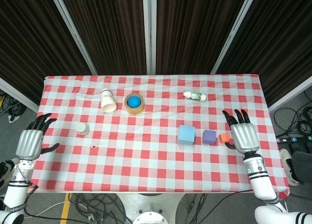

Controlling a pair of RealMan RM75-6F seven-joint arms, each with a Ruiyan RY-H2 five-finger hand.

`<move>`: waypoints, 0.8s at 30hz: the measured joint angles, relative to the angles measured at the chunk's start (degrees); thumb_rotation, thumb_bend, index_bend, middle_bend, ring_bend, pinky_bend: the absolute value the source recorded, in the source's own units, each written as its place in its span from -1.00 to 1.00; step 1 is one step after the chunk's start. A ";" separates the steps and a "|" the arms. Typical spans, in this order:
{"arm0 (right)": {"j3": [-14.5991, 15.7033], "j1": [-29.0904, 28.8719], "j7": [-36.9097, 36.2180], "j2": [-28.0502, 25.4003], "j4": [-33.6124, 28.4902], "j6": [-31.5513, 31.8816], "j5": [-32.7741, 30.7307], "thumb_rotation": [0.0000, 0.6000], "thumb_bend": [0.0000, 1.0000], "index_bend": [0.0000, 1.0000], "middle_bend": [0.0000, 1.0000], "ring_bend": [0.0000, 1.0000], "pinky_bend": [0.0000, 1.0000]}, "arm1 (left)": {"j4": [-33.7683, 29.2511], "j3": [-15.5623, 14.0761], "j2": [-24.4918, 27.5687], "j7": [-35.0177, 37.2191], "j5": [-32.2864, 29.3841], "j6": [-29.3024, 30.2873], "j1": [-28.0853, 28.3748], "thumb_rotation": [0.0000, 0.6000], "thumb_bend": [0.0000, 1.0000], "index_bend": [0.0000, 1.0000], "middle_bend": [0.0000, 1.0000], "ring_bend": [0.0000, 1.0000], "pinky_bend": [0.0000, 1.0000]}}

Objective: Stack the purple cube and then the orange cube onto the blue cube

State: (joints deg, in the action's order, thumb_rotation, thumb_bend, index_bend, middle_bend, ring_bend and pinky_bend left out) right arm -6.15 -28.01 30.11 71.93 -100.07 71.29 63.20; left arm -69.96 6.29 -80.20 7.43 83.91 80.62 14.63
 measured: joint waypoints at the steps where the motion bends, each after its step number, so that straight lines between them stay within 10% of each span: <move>1: -0.11 -0.12 0.00 0.12 0.19 -0.29 -0.12 1.00 -0.97 -0.99 -0.50 -0.93 -1.00 | 0.19 0.06 -0.11 0.03 0.03 0.21 0.00 1.00 -0.78 -0.45 -0.52 -0.68 -0.42; 24: -1.03 -4.60 1.88 6.48 7.66 -11.02 -7.89 1.00 -0.96 -0.98 -0.46 -0.91 -1.00 | 1.26 -0.02 -0.33 1.14 0.25 1.10 -0.05 1.00 -0.78 -0.45 -0.52 -0.68 -0.42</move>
State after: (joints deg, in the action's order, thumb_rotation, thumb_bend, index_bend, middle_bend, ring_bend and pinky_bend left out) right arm -7.18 -32.61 31.99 78.41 -92.41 60.27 55.31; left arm -68.70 6.28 -80.53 8.57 84.17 81.72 14.58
